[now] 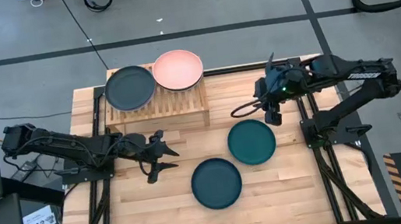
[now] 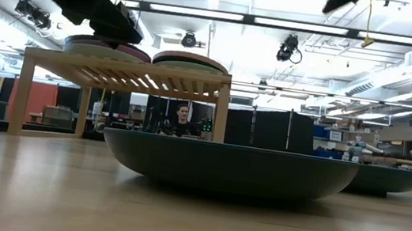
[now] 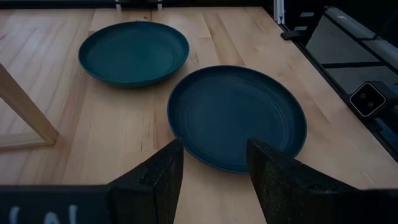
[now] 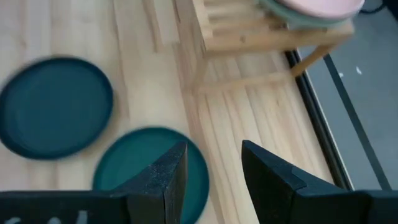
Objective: Place and stack plates onto a shelf
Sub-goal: Stack the dark green plate on the top of the black plate on the shelf
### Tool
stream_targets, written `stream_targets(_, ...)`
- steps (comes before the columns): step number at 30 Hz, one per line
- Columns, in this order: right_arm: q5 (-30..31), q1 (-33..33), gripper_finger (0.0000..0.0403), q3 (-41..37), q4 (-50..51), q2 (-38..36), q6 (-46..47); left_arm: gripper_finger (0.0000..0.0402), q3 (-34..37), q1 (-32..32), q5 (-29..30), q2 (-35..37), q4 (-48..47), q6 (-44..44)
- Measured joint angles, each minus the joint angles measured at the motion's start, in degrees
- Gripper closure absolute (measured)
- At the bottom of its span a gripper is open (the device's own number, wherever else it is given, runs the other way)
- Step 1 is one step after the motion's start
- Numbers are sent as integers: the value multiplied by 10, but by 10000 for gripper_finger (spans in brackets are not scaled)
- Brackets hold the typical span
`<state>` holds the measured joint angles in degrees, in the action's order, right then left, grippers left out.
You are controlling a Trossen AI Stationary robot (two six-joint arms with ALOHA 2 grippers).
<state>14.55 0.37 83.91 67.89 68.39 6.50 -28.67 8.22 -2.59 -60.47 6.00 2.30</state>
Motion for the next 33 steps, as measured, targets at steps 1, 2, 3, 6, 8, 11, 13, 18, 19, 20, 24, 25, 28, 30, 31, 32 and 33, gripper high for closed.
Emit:
stream_targets(1,3,-4,245,-16,-4,-4,0,219,0,0,0,0,0,0)
stream_targets(2,4,-8,245,-34,-8,-9,0,219,0,0,0,0,0,0)
stream_targets(3,4,-13,245,-52,-14,-12,0,219,0,0,0,0,0,0)
stream_targets(6,4,-30,245,-109,-45,-23,0,219,0,0,0,0,0,0)
stream_targets(8,-8,-45,245,-147,-65,-27,0,219,0,0,0,0,0,0)
stream_targets(11,-44,-71,245,-202,-101,-32,0,219,0,0,0,0,0,0)
stream_targets(13,-68,-89,245,-236,-122,-32,-1,219,0,0,0,0,0,0)
stream_targets(18,-110,-136,245,-314,-174,-32,-5,219,0,0,0,0,1,0)
stream_targets(19,-119,-146,245,-327,-184,-32,-5,219,0,0,0,0,1,0)
stream_targets(20,-129,-156,245,-341,-196,-32,-5,219,0,0,0,0,1,0)
stream_targets(24,-173,-193,244,-390,-235,-32,-6,219,0,0,0,0,1,0)
stream_targets(25,-183,-202,245,-401,-245,-32,-7,219,0,0,0,0,1,0)
stream_targets(28,-211,-223,245,-432,-271,-32,-6,219,0,0,0,0,1,-1)
stream_targets(30,-222,-234,245,-451,-292,-32,-7,219,0,0,0,0,2,0)
stream_targets(31,-223,-238,244,-460,-300,-32,-6,219,0,0,0,0,2,-1)
stream_targets(32,-221,-242,245,-467,-304,-32,-7,219,0,0,0,0,2,-1)
stream_targets(33,-218,-246,245,-474,-309,-32,-7,219,0,0,0,0,2,0)
